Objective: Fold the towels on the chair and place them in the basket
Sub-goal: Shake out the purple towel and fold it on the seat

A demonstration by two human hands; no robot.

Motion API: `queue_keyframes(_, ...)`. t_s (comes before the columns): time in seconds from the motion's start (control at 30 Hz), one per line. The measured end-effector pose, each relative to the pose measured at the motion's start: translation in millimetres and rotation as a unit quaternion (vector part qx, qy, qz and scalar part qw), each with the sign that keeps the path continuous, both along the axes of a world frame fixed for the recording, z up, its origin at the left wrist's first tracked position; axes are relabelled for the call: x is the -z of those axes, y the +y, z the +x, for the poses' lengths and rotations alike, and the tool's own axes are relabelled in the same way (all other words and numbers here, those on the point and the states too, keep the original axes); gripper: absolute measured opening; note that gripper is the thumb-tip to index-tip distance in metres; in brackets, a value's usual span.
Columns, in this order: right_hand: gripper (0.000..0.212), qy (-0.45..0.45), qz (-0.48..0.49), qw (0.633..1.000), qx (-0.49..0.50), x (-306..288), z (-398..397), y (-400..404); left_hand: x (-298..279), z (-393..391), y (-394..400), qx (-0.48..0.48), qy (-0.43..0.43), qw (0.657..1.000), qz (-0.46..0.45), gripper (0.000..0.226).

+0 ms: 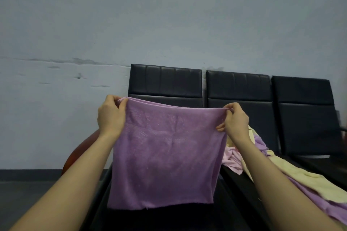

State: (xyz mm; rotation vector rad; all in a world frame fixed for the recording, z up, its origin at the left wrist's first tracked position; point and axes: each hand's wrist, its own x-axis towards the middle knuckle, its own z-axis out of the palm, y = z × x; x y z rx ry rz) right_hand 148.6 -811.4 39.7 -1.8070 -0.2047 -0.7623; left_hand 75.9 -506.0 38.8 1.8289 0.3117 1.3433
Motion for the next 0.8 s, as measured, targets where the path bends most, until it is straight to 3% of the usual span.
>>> queue_keyframes(0.37,0.016,0.039,0.171,0.983,-0.051,26.5,22.6,5.8,24.5,20.3,5.2,0.021,0.007,0.999,-0.048,0.016)
queue_keyframes(0.6,0.03,0.106,0.123,0.985,-0.049,72.6,64.0,7.1,69.7,49.8,12.3,0.018,0.061,0.995,-0.077,0.016)
queue_keyframes(0.8,0.016,0.109,0.078,0.991,-0.023,88.5,102.3,16.6,89.2,85.5,12.4,0.025,0.078,0.992,-0.094,0.014)
